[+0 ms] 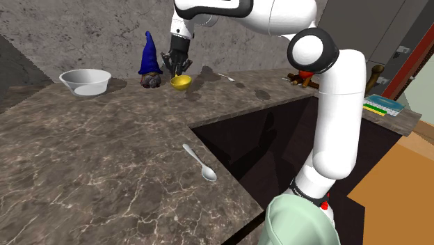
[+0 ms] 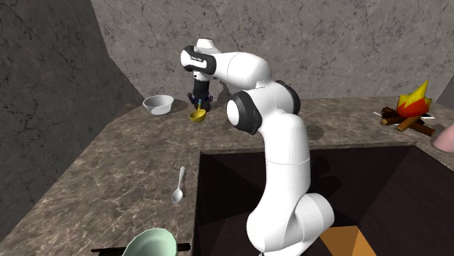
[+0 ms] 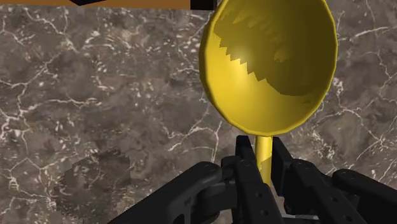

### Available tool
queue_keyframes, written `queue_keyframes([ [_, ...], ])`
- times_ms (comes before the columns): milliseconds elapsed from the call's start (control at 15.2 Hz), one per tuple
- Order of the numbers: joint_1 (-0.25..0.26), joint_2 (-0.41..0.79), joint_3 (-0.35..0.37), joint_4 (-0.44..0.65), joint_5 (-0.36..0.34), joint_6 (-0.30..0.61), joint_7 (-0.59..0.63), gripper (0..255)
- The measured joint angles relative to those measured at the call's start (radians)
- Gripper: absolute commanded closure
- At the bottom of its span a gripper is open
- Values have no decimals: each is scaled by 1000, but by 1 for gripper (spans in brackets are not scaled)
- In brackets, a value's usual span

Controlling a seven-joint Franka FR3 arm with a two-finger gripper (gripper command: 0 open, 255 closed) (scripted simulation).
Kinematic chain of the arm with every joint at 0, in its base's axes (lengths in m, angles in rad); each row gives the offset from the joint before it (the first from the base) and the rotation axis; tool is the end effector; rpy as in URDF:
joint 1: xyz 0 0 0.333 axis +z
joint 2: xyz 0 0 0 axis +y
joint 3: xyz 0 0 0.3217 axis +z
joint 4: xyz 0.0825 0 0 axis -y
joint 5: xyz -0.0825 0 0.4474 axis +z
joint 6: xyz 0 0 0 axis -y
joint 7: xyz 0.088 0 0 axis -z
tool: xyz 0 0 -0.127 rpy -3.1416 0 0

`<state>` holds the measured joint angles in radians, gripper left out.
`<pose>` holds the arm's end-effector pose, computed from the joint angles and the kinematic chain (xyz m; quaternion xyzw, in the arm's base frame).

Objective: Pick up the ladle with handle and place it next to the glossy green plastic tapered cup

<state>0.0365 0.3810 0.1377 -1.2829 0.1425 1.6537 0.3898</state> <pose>0.7244 0.1278 0.5178 -0.9883 0.1179 0.0298 0.0917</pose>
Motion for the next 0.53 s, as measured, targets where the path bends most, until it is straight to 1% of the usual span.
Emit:
queue_keyframes([
  [528, 4, 43, 1, 174, -6, -130, 22, 255],
])
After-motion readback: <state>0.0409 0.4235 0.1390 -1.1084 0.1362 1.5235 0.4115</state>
